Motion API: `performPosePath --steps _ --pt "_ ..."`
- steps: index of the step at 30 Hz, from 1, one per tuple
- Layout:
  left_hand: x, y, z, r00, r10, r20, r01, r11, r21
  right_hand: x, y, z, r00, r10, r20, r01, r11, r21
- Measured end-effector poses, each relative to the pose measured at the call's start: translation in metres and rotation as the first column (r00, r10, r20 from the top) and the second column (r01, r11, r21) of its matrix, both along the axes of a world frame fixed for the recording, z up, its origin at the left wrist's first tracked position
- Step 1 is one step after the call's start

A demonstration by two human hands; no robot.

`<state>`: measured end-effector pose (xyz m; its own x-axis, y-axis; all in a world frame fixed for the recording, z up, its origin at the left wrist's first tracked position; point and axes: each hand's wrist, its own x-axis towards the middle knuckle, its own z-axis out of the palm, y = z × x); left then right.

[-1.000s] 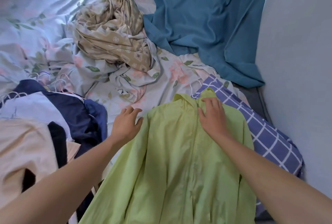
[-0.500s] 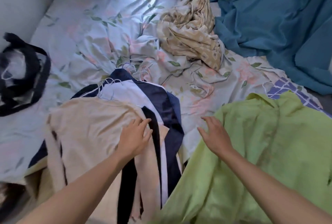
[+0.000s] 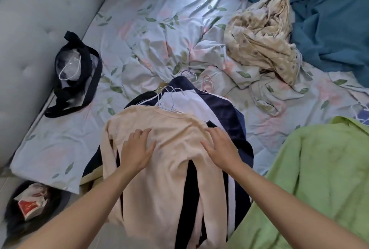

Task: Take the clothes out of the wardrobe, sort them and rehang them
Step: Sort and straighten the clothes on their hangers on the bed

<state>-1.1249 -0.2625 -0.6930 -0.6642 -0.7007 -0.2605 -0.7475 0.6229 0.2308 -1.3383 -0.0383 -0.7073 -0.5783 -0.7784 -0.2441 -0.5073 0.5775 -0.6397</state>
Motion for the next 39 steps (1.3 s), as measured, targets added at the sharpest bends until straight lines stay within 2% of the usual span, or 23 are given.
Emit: performPosePath --steps 4,7,11,13,17,24,29,33,36,39 --pt "-0.009 -0.052 -0.018 0.998 -0.037 -0.047 0.036 0.999 -0.010 0.002 -0.051 -0.016 0.999 -0.025 -0.037 0.027 0.999 0.040" --pt "-0.016 -0.098 -0.028 0.995 -0.075 -0.063 0.074 0.997 -0.016 0.002 -0.087 -0.028 0.993 -0.105 -0.049 0.110 0.986 0.123" --pt "-0.025 -0.152 -0.042 0.994 -0.105 0.028 0.105 0.994 0.021 0.000 -0.116 -0.045 0.972 -0.190 -0.142 0.221 0.942 0.254" --pt "-0.027 -0.166 -0.050 0.992 -0.110 0.060 0.106 0.992 0.065 -0.001 -0.123 -0.050 0.960 -0.226 -0.167 0.263 0.931 0.252" --pt "-0.025 -0.174 -0.059 0.992 -0.120 0.031 0.118 0.990 0.072 -0.002 -0.129 -0.055 0.950 -0.266 -0.162 0.299 0.924 0.237" --pt "-0.020 -0.177 -0.063 0.977 -0.211 -0.027 0.211 0.978 0.001 -0.001 -0.137 -0.050 0.955 -0.124 -0.268 0.216 0.913 0.347" --pt "-0.016 -0.172 -0.064 0.987 -0.161 -0.029 0.161 0.987 0.003 0.000 -0.136 -0.052 0.962 -0.076 -0.262 0.168 0.921 0.352" --pt "-0.012 -0.166 -0.066 0.987 -0.159 0.030 0.158 0.987 0.019 -0.001 -0.133 -0.051 0.966 -0.010 -0.257 0.111 0.917 0.384" --pt "-0.007 -0.159 -0.066 0.986 -0.163 0.034 0.163 0.987 0.013 0.001 -0.126 -0.047 0.979 0.012 -0.202 0.055 0.944 0.324" --pt "-0.004 -0.153 -0.061 0.992 -0.125 -0.020 0.125 0.992 -0.019 0.001 -0.112 -0.038 0.977 -0.044 -0.210 0.089 0.973 0.213"
